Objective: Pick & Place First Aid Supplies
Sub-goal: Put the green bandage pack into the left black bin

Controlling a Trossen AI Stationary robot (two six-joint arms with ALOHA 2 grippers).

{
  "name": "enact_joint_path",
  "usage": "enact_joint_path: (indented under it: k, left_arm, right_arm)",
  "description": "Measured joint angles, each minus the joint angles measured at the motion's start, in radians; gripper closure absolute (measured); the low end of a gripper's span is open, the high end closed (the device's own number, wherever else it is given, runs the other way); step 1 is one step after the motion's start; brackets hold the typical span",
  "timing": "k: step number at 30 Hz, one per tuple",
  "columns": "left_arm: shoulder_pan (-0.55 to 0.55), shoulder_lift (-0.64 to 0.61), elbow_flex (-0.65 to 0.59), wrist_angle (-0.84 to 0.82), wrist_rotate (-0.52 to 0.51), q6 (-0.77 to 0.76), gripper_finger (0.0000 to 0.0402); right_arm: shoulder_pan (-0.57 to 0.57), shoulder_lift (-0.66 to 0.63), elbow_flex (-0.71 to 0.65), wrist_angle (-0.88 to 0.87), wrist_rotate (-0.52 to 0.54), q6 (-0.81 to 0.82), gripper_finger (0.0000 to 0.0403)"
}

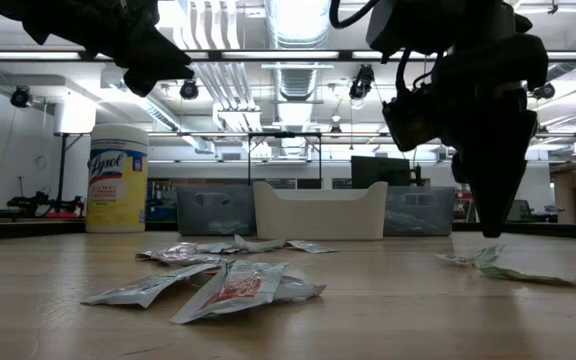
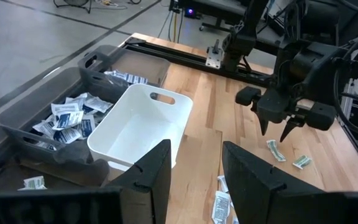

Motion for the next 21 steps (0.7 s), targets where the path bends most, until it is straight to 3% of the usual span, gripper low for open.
enact_joint_path:
  k: [21]
  left_arm:
    - [0.000,0.000,0.000,-0.001,0.000,0.018,0.0264]
  right_arm:
    - [0.000,0.002,-0.026,0.026,0.010,0.085,0.0217]
